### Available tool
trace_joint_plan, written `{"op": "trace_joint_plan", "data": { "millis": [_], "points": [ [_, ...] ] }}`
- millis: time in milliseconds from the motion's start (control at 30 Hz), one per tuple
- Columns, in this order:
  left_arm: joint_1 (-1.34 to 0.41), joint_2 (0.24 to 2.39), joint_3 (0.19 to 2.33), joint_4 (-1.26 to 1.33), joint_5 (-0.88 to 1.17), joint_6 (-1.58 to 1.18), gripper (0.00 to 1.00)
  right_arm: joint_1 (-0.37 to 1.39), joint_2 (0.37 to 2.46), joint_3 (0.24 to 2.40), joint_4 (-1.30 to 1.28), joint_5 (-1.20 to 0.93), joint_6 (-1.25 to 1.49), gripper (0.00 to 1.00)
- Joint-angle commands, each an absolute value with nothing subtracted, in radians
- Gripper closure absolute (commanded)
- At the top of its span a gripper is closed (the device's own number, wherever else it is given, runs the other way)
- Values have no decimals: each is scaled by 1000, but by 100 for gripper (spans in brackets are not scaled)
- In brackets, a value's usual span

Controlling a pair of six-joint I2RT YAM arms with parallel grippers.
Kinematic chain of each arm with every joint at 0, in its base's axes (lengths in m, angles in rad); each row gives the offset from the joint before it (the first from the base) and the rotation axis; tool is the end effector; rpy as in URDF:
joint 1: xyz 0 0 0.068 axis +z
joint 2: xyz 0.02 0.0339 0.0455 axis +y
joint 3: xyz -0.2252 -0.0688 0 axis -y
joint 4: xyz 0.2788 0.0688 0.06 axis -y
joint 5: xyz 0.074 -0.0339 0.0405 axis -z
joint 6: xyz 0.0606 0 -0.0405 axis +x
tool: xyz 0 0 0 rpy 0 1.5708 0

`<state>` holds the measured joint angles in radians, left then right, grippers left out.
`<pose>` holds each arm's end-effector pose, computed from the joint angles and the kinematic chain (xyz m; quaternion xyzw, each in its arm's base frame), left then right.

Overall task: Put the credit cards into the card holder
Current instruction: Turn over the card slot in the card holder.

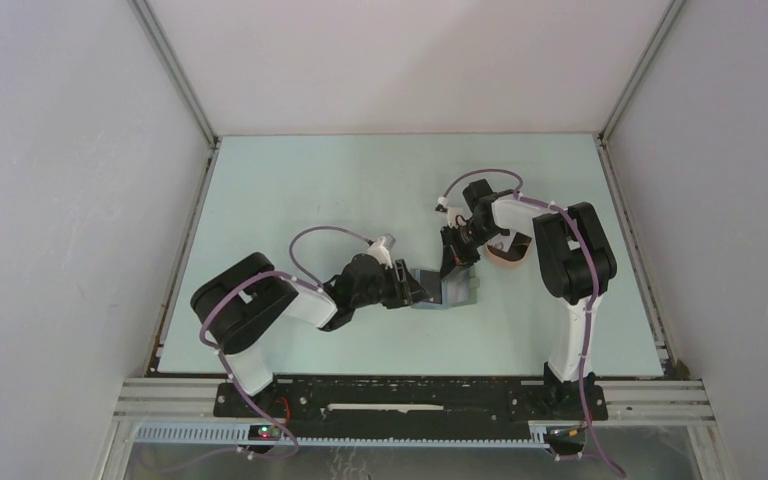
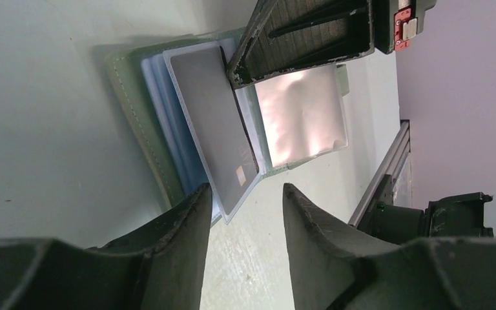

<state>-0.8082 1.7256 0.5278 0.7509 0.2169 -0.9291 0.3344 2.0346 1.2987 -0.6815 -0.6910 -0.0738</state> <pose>0.2201 -0.2493 0.0407 0.0067 0.8432 -0.4636 0.2722 0.3521 0.1632 0.0530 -0.2156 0.9134 0.3442 0.0276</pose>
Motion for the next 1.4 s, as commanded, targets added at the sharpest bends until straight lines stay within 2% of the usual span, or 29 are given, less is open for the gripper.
{"op": "trace_joint_plan", "data": {
  "millis": [0,100,367,867,1133,1200,1300,1333,1367],
  "points": [
    [-801,1748,581,814,249,-953,51,328,2051,1314,-692,-670,-106,95],
    [-800,1747,578,836,253,-957,52,319,2021,1314,-695,-739,-116,93],
    [-799,1761,626,856,329,-939,51,247,1857,1313,-723,-855,-190,81],
    [-845,2002,875,870,486,-980,45,-32,1604,1302,-745,-884,-258,80],
    [-842,1981,877,855,472,-946,45,-67,1367,1266,-642,-779,-290,79],
    [-840,1957,876,846,470,-924,45,-67,1280,1239,-581,-747,-295,73],
    [-836,1920,877,816,470,-882,45,-67,1194,1198,-509,-729,-312,41],
    [-833,1913,877,807,473,-869,45,-67,1187,1193,-498,-730,-295,31],
    [-830,1909,879,798,478,-860,44,-69,1195,1198,-501,-743,-281,26]
  ]
}}
